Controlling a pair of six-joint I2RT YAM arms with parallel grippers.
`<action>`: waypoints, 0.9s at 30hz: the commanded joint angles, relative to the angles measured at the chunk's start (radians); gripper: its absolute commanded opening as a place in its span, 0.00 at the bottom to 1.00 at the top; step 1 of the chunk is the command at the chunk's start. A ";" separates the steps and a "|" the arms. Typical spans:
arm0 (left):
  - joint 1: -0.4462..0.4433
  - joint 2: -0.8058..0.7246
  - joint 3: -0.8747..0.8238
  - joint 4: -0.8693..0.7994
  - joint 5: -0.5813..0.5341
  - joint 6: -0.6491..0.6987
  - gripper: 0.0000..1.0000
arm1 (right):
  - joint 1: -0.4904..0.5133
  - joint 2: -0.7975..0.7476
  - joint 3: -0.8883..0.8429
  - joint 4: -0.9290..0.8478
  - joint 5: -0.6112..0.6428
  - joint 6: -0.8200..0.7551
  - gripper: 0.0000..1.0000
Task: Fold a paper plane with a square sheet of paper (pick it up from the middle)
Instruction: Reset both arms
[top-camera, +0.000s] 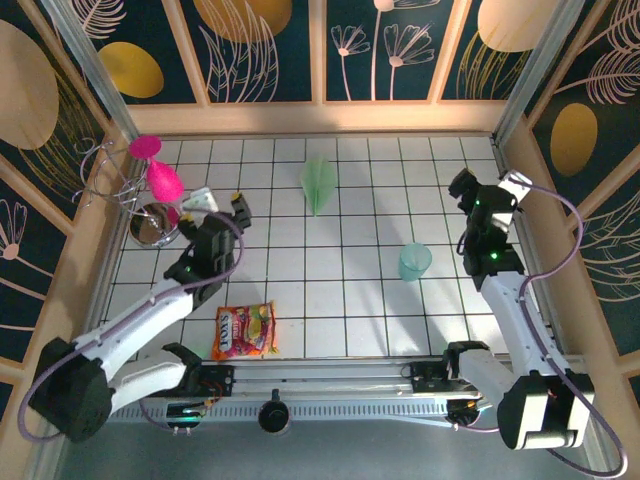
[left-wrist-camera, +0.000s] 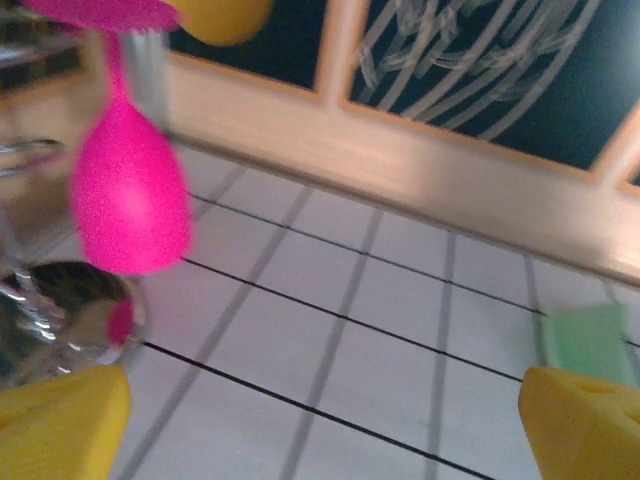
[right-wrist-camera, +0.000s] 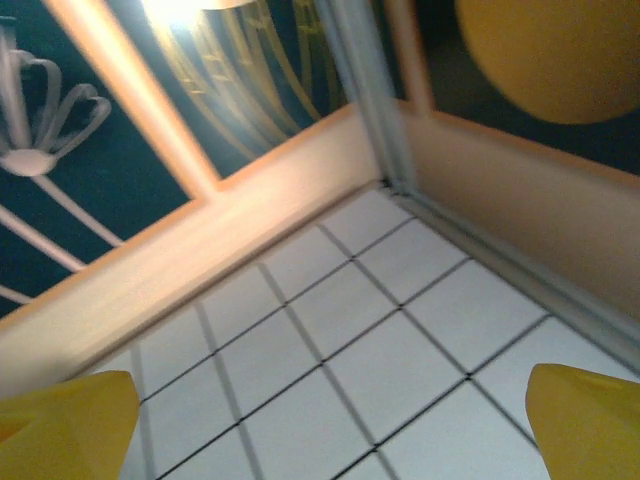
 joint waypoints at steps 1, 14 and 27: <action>0.017 -0.071 -0.145 0.265 -0.169 0.158 0.99 | -0.050 0.007 -0.054 0.050 0.094 -0.009 0.99; 0.316 0.010 -0.323 0.456 0.072 0.216 0.99 | -0.113 0.085 -0.424 0.623 -0.035 -0.133 0.99; 0.466 0.289 -0.370 0.911 0.451 0.340 0.99 | -0.103 0.362 -0.548 1.112 -0.218 -0.255 0.99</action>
